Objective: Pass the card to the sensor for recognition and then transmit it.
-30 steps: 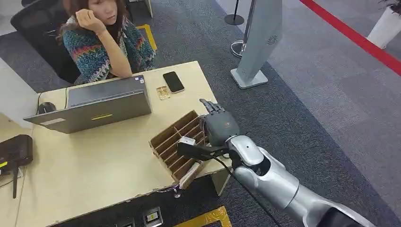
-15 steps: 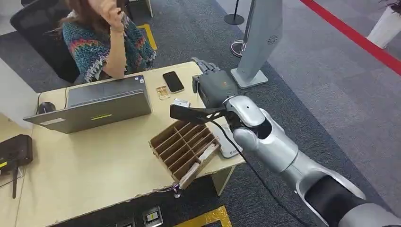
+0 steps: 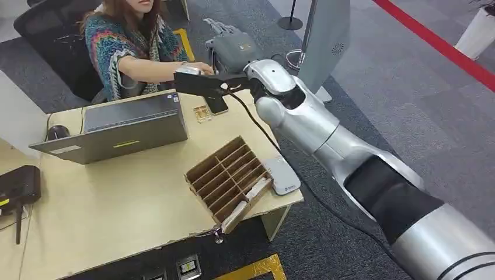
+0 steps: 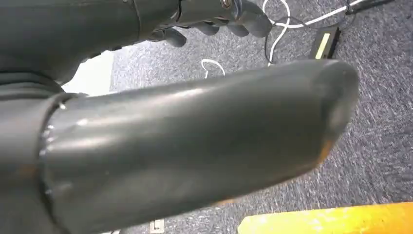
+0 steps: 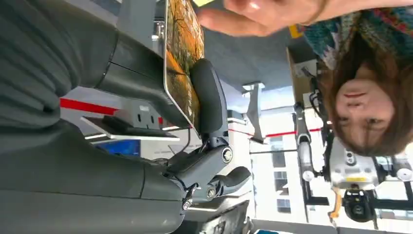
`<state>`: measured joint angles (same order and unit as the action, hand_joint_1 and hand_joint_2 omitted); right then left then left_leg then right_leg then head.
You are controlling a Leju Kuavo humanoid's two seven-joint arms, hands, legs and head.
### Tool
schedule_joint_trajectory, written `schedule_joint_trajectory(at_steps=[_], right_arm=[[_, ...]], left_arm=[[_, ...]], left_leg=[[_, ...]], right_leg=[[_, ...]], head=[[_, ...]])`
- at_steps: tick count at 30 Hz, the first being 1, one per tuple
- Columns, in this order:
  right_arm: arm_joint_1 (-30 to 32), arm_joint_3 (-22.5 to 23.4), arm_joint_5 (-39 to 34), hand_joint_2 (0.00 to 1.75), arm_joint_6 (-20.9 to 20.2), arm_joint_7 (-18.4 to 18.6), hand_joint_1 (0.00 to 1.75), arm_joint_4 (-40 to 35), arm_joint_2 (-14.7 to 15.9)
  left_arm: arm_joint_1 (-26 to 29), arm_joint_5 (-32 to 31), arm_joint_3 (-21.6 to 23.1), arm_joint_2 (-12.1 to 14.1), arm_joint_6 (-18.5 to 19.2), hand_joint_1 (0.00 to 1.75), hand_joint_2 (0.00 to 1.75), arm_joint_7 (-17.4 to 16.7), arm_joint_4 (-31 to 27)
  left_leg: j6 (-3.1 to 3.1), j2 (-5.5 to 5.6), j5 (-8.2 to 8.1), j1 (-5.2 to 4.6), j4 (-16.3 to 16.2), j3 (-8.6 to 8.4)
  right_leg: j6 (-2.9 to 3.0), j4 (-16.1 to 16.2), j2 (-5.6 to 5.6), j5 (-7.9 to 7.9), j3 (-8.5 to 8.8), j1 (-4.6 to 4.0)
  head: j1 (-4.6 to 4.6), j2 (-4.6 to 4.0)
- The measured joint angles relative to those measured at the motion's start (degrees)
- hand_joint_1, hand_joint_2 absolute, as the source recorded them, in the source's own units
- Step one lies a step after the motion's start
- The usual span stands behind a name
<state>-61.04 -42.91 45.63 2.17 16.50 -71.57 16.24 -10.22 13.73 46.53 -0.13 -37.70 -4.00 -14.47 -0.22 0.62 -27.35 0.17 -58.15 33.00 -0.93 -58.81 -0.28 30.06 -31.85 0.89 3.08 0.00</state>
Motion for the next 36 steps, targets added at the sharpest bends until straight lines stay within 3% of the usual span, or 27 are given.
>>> schedule_joint_trajectory(at_steps=[5,12,14,15,16,17,18,19,27,30,31,36], right_arm=[[-4.13,-2.47,-2.44,1.75,2.55,-1.35,1.75,11.09,-4.41],[-5.76,-4.32,-3.32,1.75,4.43,-2.23,1.75,21.36,-8.10],[-5.79,-4.67,-3.65,1.75,4.61,-2.34,1.45,23.36,-8.63],[-5.79,-4.85,-3.80,1.75,4.72,-2.38,1.45,24.23,-8.85],[-5.79,-5.05,-3.93,1.75,4.89,-2.38,0.84,25.00,-8.98],[-5.79,-5.27,-3.98,1.75,5.03,-2.40,0.37,25.61,-9.16],[-5.79,-5.46,-4.02,1.75,5.22,-2.47,0.37,26.16,-9.22],[-5.79,-5.59,-4.13,1.75,5.53,-2.53,0.00,26.76,-9.24],[-6.26,-6.29,-4.02,1.75,7.63,-1.70,0.00,29.59,-9.50],[-6.91,-6.23,-3.34,1.75,11.49,-0.35,0.00,29.74,-8.50],[-7.15,-6.23,-2.79,0.00,12.61,0.33,0.00,29.39,-8.19],[-7.78,-5.27,3.34,0.00,16.47,7.21,0.00,23.10,-2.63]], left_arm=[[0.00,0.11,0.76,-0.02,-0.09,0.00,0.00,-0.26,0.00],[0.05,0.55,0.87,-0.02,-0.24,0.00,0.00,-0.26,0.00],[0.12,0.63,0.87,0.00,-0.26,0.00,0.00,-0.26,0.00],[0.16,0.68,0.87,0.00,-0.26,0.00,0.00,-0.26,0.00],[0.20,0.68,0.87,0.00,-0.28,0.00,0.00,-0.26,0.00],[0.24,0.70,0.87,0.00,-0.28,0.00,0.00,-0.26,0.00],[0.27,0.72,0.87,0.00,-0.28,0.00,0.00,-0.26,0.00],[0.28,0.83,0.87,0.02,-0.28,0.00,0.00,-0.26,0.00],[0.53,1.33,0.87,0.09,-0.39,0.00,0.00,-0.26,0.00],[0.60,1.84,0.87,0.09,-0.74,0.00,0.00,-0.26,0.00],[0.65,2.05,0.87,0.09,-0.89,0.00,0.00,-0.20,0.00],[1.41,3.23,0.85,0.09,-2.05,0.00,0.00,1.35,0.04]], left_leg=[[0.00,0.06,0.01,0.02,0.00,0.00],[0.00,0.06,0.02,0.02,0.00,-0.01],[0.00,0.06,0.03,0.02,-0.01,-0.01],[0.00,0.06,0.03,0.02,-0.01,-0.01],[0.00,0.07,0.03,0.02,-0.01,-0.01],[0.00,0.07,0.03,0.02,-0.01,-0.01],[0.00,0.07,0.03,0.02,-0.01,-0.01],[0.00,0.07,0.03,0.02,-0.01,0.00],[0.00,-0.04,0.03,0.01,-0.02,-0.03],[0.00,-0.08,0.03,0.01,-0.03,-0.07],[0.00,-0.07,0.03,0.02,-0.03,-0.07],[0.00,-0.06,0.03,0.00,-0.06,-0.11]], right_leg=[[0.00,0.00,-0.03,0.00,-0.01,-0.02],[0.00,0.01,-0.04,0.00,-0.01,-0.02],[0.00,0.01,-0.03,0.00,-0.01,-0.01],[0.00,0.01,-0.04,0.00,-0.01,-0.01],[0.00,0.02,-0.04,0.00,-0.01,-0.01],[0.00,0.02,-0.04,0.00,-0.02,-0.01],[0.00,0.02,-0.04,0.00,-0.02,-0.01],[0.00,0.02,-0.04,0.00,-0.02,-0.01],[0.01,0.03,0.10,-0.01,-0.08,-0.01],[0.01,0.03,0.09,-0.01,-0.08,-0.01],[0.01,0.03,0.09,-0.01,-0.07,-0.01],[0.01,0.07,0.08,-0.01,-0.06,0.01]], head=[[-0.02,0.00],[0.00,0.00],[0.00,0.00],[0.00,0.00],[0.00,0.00],[0.00,0.00],[0.00,0.00],[0.00,0.00],[0.00,0.00],[0.00,0.00],[-0.02,0.00],[0.00,0.00]])
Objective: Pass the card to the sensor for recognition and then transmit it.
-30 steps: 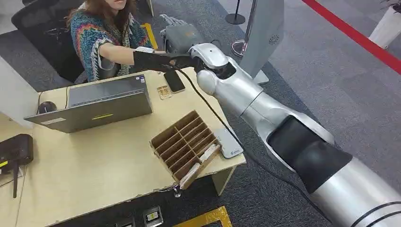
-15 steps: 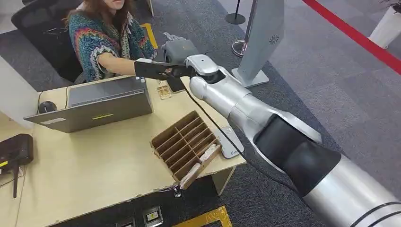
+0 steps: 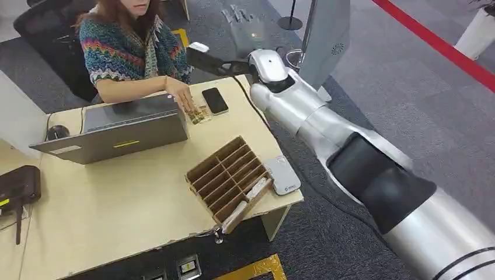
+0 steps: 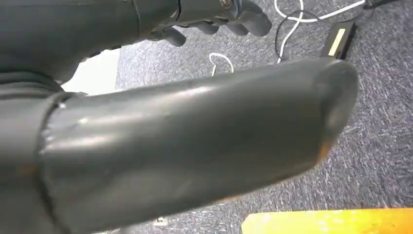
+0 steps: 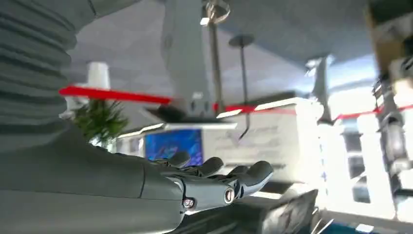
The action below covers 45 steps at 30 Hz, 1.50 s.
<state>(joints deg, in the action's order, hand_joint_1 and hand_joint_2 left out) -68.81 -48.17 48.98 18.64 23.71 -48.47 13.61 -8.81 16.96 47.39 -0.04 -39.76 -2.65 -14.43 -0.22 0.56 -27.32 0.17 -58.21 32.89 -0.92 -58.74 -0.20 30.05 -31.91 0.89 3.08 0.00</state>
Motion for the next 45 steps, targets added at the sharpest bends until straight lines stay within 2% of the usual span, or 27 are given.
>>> schedule_joint_trajectory(at_steps=[2,3,6,8,12,15,17,19,22,23,25,27,30,37,45], right_arm=[[0.01,0.92,2.10,0.00,1.72,2.95,0.00,-3.58,3.02],[0.12,1.67,2.72,1.75,2.96,4.05,0.00,-5.30,4.58],[1.43,4.89,5.18,1.75,9.54,7.19,0.00,-11.56,9.24],[4.15,8.40,6.85,1.75,13.91,9.08,0.00,-16.45,13.46],[13.88,17.93,9.08,1.75,20.18,10.89,0.00,-25.63,21.65],[22.73,26.68,9.62,1.75,21.20,9.59,0.00,-31.69,25.95],[28.51,33.02,9.36,1.75,21.29,6.21,0.00,-35.01,27.33],[34.03,39.71,8.35,1.75,21.29,0.93,0.00,-37.65,27.35],[40.72,50.66,5.37,1.75,21.31,-8.76,0.00,-41.36,26.03],[42.16,54.46,3.66,1.75,21.31,-14.16,0.00,-42.10,24.84],[44.83,61.58,1.62,1.75,21.40,-22.03,0.00,-42.87,21.76],[47.14,68.08,0.57,1.75,21.42,-27.02,0.00,-43.11,18.47],[47.96,76.71,-1.68,1.75,21.42,-36.64,0.00,-42.72,13.94],[48.65,94.48,-0.79,1.75,21.29,-46.41,0.00,-36.88,4.21],[47.23,114.02,10.62,1.75,21.27,-56.36,0.00,-22.71,-1.85]], left_arm=[[0.31,-0.24,-0.28,0.02,-0.17,0.00,0.00,1.35,0.09],[0.45,-0.66,-0.64,0.02,-0.20,0.00,0.00,2.15,0.22],[1.16,-2.86,-2.71,0.02,-0.28,0.00,0.00,3.96,0.81],[1.79,-5.23,-4.60,-0.07,-0.31,0.00,0.00,4.46,1.16],[3.63,-10.85,-9.32,-0.18,-0.31,0.00,0.00,5.05,1.60],[4.18,-14.25,-13.74,-0.44,-0.33,0.00,0.00,5.05,1.70],[4.49,-17.05,-16.57,-0.59,-0.33,0.00,0.00,5.05,1.75],[4.63,-20.03,-19.59,-0.90,-0.33,0.00,0.00,5.05,1.77],[4.90,-24.27,-24.47,-1.20,-0.33,0.00,0.00,4.92,1.77],[5.05,-25.89,-26.01,-1.29,-0.33,0.00,0.00,4.68,1.77],[5.13,-27.82,-28.82,-1.59,-0.33,0.00,0.00,4.22,1.77],[5.14,-28.92,-31.61,-1.92,-0.33,0.00,0.00,4.00,1.77],[5.41,-30.86,-34.88,-2.18,-0.33,0.00,0.00,3.89,1.77],[5.28,-32.59,-41.35,-3.17,-0.33,0.00,0.00,3.87,1.77],[5.03,-34.40,-47.00,-4.00,-0.31,0.00,0.00,4.20,1.81]], left_leg=[[-0.01,-0.02,-0.01,-0.01,-0.01,0.00],[-0.02,-0.02,-0.02,-0.02,-0.01,0.00],[-0.02,-0.02,-0.03,0.00,-0.04,-0.09],[-0.04,0.06,-0.06,0.04,-0.05,-0.15],[-0.07,-0.05,-0.19,0.07,-0.04,-0.18],[-0.14,-0.05,-0.24,0.04,-0.03,-0.18],[-0.14,-0.06,-0.25,0.07,-0.02,-0.18],[-0.14,-0.05,-0.25,0.07,-0.01,-0.20],[-0.12,0.19,-0.23,0.07,0.01,-0.13],[-0.12,0.18,-0.23,0.09,0.02,-0.14],[-0.11,0.17,-0.22,0.16,0.01,-0.17],[-0.11,0.22,-0.21,0.13,0.02,-0.14],[-0.10,0.06,-0.22,0.13,0.02,-0.15],[-0.10,-0.08,-0.23,0.12,0.02,-0.17],[-0.10,-0.09,-0.24,0.15,0.03,-0.16]], right_leg=[[0.00,0.04,0.03,0.00,0.01,0.02],[-0.01,0.05,0.03,0.00,0.01,0.02],[-0.01,0.10,0.02,0.00,0.03,0.01],[-0.02,0.21,-0.09,0.01,0.16,-0.01],[-0.02,0.26,-0.02,0.01,0.23,-0.04],[-0.02,0.28,-0.04,0.01,0.25,-0.02],[-0.02,0.28,-0.02,0.01,0.29,-0.06],[-0.02,0.27,-0.05,0.01,0.30,-0.07],[-0.03,0.24,-0.27,0.02,0.30,-0.07],[-0.03,0.24,-0.25,0.03,0.30,-0.09],[-0.02,0.25,-0.24,0.04,0.31,-0.17],[0.00,0.25,-0.26,0.07,0.31,-0.13],[0.01,0.25,-0.11,0.07,0.24,-0.14],[0.01,0.25,0.05,0.07,0.22,-0.12],[0.01,0.25,0.09,0.07,0.22,-0.17]], head=[[0.00,0.00],[0.00,0.00],[0.00,0.00],[-0.02,0.00],[0.00,0.00],[0.00,0.00],[0.02,0.00],[-0.07,0.00],[-0.07,0.00],[-0.04,0.00],[-0.02,0.00],[0.00,0.00],[-0.04,0.00],[-0.04,0.00],[-0.02,0.00]])
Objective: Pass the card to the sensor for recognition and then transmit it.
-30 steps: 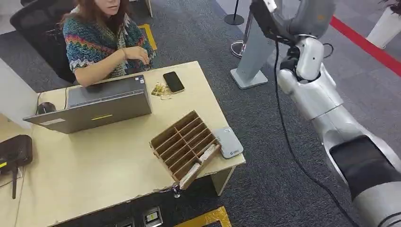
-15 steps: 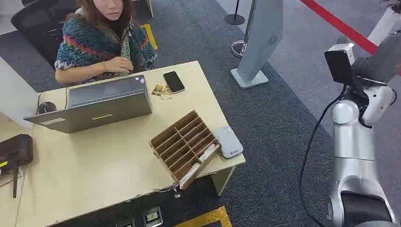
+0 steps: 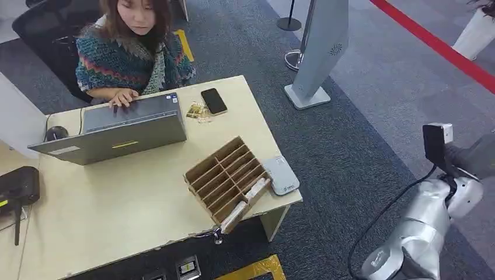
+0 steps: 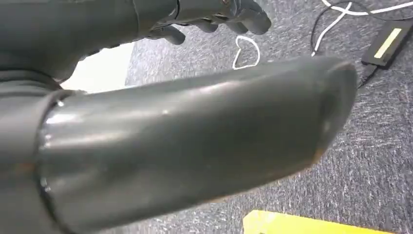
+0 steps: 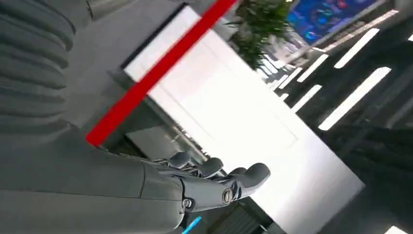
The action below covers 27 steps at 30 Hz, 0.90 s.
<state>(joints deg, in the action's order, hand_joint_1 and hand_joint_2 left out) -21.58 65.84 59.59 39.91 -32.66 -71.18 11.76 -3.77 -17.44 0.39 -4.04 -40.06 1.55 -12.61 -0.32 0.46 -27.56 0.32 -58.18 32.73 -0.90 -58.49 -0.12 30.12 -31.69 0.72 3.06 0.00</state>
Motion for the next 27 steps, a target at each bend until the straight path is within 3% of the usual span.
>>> schedule_joint_trajectory(at_steps=[2,5,9,17,21,27], right_arm=[[-0.12,4.99,5.69,1.75,0.00,0.42,0.00,4.00,-1.13],[0.21,8.91,10.49,1.75,0.00,2.50,0.00,7.65,-2.38],[1.68,14.81,16.58,1.75,0.00,8.60,0.00,14.34,-4.72],[6.29,19.01,22.85,1.75,0.00,20.18,0.00,24.72,-7.71],[8.55,20.14,23.22,1.75,0.00,26.39,0.00,30.27,-8.28],[10.76,20.29,24.20,1.75,0.00,32.87,0.00,39.95,-8.35]], left_arm=[[-0.10,-0.09,-0.80,-0.22,0.00,0.00,0.00,-0.08,0.13],[-0.18,-0.20,-1.66,-0.41,0.02,0.00,0.00,-0.63,0.20],[-0.30,-0.20,-2.53,-0.52,0.37,0.00,0.00,-1.29,0.35],[-0.35,-0.15,-3.15,-0.46,1.05,0.00,0.00,-1.38,0.44],[-0.34,-0.24,-3.15,-0.39,1.66,0.00,0.00,-1.75,0.44],[-0.34,-1.33,-3.12,-0.15,2.73,0.00,0.00,-2.45,0.46]], left_leg=[[0.00,-0.03,0.00,0.00,0.00,0.00],[0.00,-0.06,0.00,-0.01,0.02,0.01],[0.04,-0.02,-0.03,0.11,0.02,0.01],[0.08,-0.05,-0.05,0.13,0.02,0.01],[0.10,-0.05,-0.07,0.13,0.03,0.01],[0.10,-0.07,-0.07,0.13,0.03,-0.01]], right_leg=[[0.00,0.00,0.05,0.00,0.00,0.00],[0.00,-0.01,0.08,0.00,-0.03,0.01],[0.02,0.01,-0.04,0.01,0.05,-0.10],[0.06,0.00,-0.02,0.04,0.04,-0.13],[0.07,0.00,-0.01,0.05,0.04,-0.13],[0.07,0.00,0.01,0.04,0.05,-0.13]], head=[[-0.02,0.00],[-0.07,0.00],[-0.02,0.00],[-0.02,0.00],[0.00,0.00],[0.00,0.00]])
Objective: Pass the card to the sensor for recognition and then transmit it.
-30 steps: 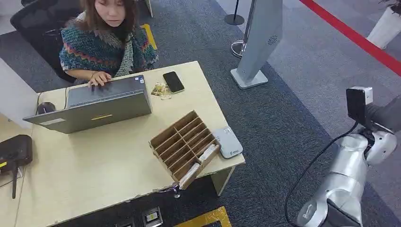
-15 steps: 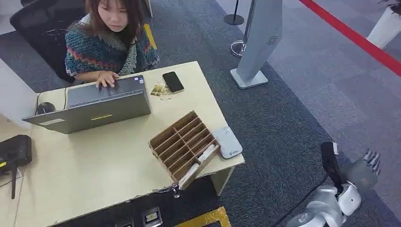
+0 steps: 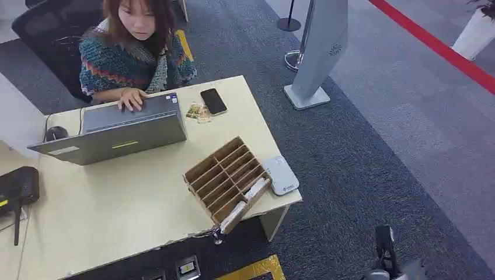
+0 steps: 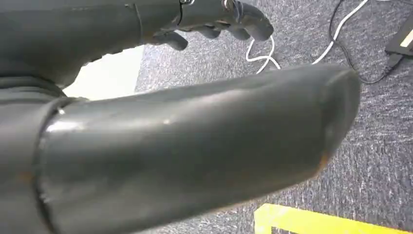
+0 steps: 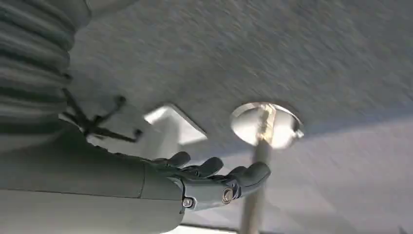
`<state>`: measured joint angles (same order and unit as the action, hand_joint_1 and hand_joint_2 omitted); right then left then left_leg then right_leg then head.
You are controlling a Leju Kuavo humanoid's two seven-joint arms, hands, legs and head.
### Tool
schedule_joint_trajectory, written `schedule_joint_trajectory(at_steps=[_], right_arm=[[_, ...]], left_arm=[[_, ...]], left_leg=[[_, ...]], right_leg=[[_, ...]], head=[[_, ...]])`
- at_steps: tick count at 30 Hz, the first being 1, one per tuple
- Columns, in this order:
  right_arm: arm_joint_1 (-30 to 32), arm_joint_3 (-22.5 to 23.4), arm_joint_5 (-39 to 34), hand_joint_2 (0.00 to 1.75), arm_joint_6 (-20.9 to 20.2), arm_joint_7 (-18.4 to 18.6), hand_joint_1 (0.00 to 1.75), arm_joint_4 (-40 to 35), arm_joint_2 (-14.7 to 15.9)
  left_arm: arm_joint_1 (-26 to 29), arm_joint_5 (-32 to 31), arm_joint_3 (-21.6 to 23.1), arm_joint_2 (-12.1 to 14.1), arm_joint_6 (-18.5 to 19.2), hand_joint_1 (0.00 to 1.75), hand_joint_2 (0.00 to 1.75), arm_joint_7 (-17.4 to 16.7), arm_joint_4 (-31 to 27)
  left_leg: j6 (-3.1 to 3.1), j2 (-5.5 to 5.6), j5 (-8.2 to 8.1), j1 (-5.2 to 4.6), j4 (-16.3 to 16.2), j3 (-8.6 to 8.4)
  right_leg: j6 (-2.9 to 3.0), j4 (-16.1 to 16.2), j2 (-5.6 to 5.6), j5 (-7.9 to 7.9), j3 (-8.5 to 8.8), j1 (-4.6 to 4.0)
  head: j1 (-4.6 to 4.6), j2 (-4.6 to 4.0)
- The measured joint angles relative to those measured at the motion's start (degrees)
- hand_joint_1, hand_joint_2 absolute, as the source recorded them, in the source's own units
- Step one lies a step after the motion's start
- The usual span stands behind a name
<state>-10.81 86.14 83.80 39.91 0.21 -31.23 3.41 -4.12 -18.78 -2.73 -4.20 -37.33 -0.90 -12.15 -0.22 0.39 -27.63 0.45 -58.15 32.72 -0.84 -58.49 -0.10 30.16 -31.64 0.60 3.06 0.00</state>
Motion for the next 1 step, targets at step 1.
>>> schedule_joint_trajectory(at_steps=[1], right_arm=[[0.12,0.00,0.55,1.75,-0.09,1.04,0.00,1.51,0.13]], left_arm=[[0.00,-0.09,0.02,0.04,0.16,0.00,0.00,-0.11,0.00]], left_leg=[[0.00,0.00,0.00,0.00,0.00,0.00]], right_leg=[[0.00,0.00,0.01,0.00,0.00,0.00]], head=[[0.00,0.00]])
